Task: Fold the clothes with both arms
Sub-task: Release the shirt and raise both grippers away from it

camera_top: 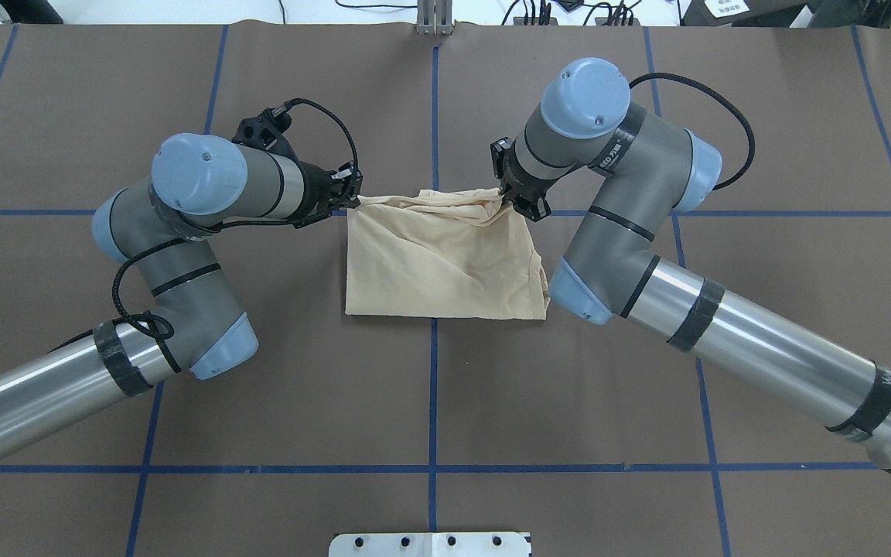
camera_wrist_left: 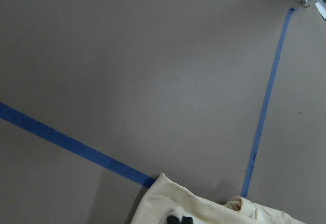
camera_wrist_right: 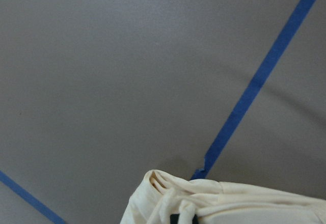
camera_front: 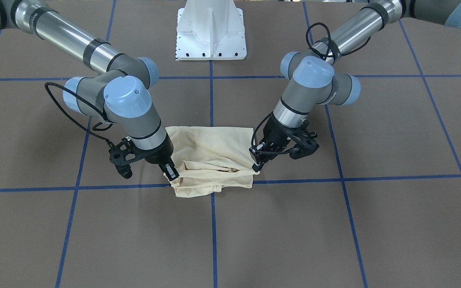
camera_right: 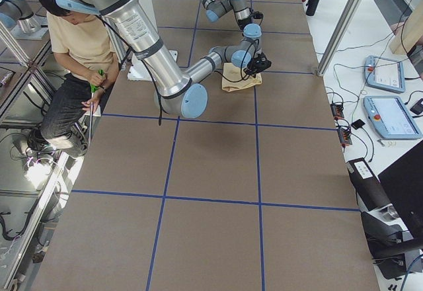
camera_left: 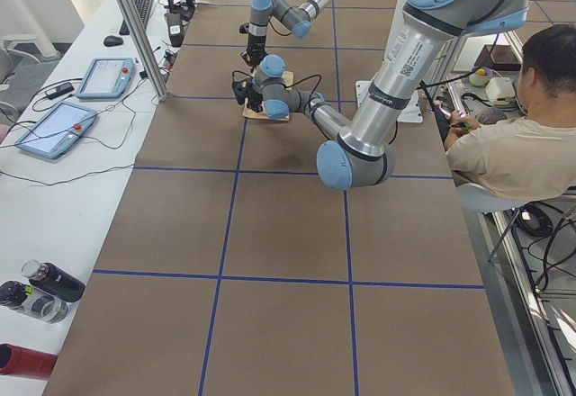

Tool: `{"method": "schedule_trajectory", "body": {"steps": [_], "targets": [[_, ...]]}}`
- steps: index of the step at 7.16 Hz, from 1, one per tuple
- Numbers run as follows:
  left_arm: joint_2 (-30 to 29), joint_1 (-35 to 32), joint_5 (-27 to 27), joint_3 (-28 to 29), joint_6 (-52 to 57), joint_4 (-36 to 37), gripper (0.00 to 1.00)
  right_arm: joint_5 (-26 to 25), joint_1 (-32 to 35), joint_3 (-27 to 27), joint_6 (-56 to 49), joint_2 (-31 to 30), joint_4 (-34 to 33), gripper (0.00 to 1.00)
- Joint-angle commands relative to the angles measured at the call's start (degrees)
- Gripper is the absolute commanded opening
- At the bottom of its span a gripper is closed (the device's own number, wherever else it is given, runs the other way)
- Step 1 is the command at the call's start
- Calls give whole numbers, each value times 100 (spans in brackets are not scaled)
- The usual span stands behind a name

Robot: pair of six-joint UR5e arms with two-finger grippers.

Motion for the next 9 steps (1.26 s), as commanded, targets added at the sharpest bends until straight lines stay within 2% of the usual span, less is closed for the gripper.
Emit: {"method": "schedule_trajectory", "body": {"steps": [1, 2, 3, 6, 7, 8, 9], "targets": [[-78, -127, 74, 450, 0, -389, 35, 0, 134, -572, -149, 340, 156, 55], [-296, -337, 75, 826, 131, -426, 58, 18, 292, -1089, -447, 656, 244, 69], [-316, -557, 75, 926, 158, -443, 61, 340, 555, -1155, -615, 702, 245, 98], [-281, -804, -91, 909, 289, -435, 61, 457, 802, -1121, -1045, 668, 236, 99], [-55, -883, -397, 788, 1126, -435, 61, 614, 969, -920, -1526, 363, 219, 99], [365, -997, -496, 386, 2039, -400, 61, 964, 1275, -649, -2549, -32, 192, 99], [630, -1338, -932, 191, 3066, -374, 60, 1402, 1687, -341, -3838, -575, 201, 99]]}}
